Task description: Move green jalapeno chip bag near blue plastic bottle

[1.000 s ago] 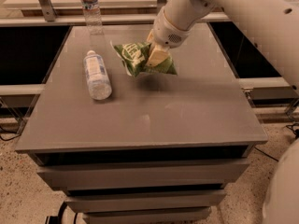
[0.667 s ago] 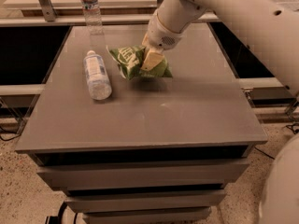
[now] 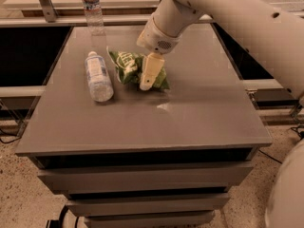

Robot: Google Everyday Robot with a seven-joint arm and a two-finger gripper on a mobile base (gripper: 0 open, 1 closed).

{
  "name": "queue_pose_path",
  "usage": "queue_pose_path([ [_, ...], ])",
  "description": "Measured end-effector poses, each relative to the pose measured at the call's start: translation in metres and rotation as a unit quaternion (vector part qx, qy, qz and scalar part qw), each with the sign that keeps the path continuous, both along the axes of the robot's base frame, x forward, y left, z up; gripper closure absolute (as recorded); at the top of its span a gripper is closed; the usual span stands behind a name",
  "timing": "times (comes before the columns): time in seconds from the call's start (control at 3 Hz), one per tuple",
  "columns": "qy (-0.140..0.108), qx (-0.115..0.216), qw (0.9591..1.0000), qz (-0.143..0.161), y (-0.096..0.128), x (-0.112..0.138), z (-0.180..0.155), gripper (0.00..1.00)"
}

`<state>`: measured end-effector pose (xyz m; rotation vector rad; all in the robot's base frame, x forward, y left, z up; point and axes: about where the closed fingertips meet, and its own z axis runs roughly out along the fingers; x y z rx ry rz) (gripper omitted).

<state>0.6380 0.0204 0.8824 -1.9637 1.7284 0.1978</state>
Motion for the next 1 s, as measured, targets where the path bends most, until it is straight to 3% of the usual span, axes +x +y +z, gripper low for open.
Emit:
queue_pose_path([
  [0.33,-0.005,-0.004,1.0,0.006,-0.011,-0.012,0.011,0.0],
  [0.67,-0.001,0.0,1.0,-0.004,-0.058,-0.03,0.034,0.0],
  [1.0,-0.001,0.0,1.0,-0.005,-0.06,-0.03,0.035,0.0],
])
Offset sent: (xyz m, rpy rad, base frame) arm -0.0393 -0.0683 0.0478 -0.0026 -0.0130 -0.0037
